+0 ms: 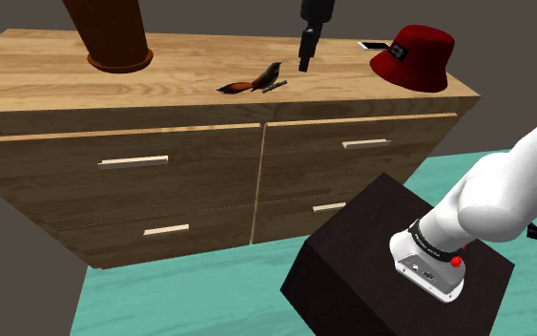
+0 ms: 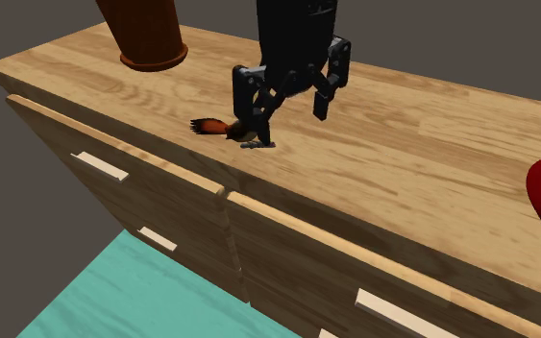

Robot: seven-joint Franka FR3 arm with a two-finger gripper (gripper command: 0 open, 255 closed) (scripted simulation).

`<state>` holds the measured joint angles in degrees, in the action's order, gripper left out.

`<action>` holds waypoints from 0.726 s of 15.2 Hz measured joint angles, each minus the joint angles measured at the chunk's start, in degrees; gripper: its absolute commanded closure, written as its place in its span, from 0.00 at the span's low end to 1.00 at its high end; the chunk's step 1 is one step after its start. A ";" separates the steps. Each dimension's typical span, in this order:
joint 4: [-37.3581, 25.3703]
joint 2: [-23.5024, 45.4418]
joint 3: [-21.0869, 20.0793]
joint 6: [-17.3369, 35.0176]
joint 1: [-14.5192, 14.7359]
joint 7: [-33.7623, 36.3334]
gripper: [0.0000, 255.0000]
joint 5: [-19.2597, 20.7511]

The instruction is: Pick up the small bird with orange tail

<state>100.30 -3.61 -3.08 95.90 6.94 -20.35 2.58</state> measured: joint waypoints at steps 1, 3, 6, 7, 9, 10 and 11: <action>-2.36 2.07 -0.48 -0.83 0.47 -0.39 0.00 0.07; -7.30 7.06 -1.31 -1.80 1.30 -1.45 0.00 0.38; -16.24 15.06 -2.56 -4.35 2.75 -2.89 0.00 1.14; -18.93 17.49 -2.99 -5.17 3.30 -3.34 0.00 1.43; -26.13 22.73 -3.77 -8.21 4.53 -4.34 0.00 2.12; -30.04 25.59 -4.16 -9.78 5.28 -4.79 0.00 2.52; -32.70 27.78 -4.43 -10.77 5.80 -5.41 0.00 2.85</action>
<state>67.60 24.16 -7.51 85.13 12.74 -25.76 5.42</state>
